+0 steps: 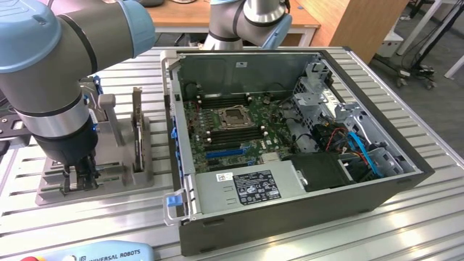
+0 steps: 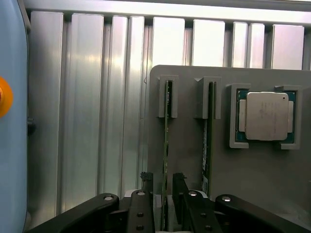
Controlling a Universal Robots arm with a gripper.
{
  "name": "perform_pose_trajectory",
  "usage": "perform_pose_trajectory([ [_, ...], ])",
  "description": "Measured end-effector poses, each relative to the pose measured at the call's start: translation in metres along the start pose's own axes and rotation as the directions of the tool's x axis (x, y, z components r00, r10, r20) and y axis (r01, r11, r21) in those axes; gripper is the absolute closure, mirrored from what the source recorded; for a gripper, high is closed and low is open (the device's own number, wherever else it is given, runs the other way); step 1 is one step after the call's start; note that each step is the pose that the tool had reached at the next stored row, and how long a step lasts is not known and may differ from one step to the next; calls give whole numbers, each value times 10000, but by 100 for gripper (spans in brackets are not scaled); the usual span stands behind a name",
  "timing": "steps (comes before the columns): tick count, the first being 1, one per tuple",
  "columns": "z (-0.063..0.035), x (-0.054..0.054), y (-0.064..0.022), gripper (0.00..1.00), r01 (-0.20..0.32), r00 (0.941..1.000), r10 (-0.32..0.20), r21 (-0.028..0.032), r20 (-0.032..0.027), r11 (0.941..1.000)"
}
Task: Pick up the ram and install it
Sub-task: 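Pick up the ram and move it above insertion slot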
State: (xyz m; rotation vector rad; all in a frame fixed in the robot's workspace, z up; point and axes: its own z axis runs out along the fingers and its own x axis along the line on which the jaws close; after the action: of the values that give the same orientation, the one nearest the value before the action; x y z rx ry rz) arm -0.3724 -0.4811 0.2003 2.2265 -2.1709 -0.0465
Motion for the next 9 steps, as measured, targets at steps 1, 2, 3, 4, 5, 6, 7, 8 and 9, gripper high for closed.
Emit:
perform_pose_trajectory([
  [1, 0, 0, 1, 70, 0, 10000, 0, -1, -1, 10000],
  [2, -1, 0, 2, 70, 0, 10000, 0, -2, -1, 10000],
  [3, -1, 0, 2, 70, -1, 10000, 1, -1, -1, 10000],
  [4, -1, 0, 3, 70, -1, 10000, 1, -2, -1, 10000],
  [5, -1, 0, 2, 71, -1, 10000, 1, -1, -1, 10000],
  [6, -1, 0, 2, 71, -1, 10000, 1, -2, -1, 10000],
  [7, -1, 0, 2, 78, -1, 10000, 1, -1, -1, 10000],
  [8, -1, 0, 2, 78, 0, 10000, 0, -2, -1, 10000],
  [9, -1, 0, 2, 78, -1, 10000, 1, -2, -1, 10000],
])
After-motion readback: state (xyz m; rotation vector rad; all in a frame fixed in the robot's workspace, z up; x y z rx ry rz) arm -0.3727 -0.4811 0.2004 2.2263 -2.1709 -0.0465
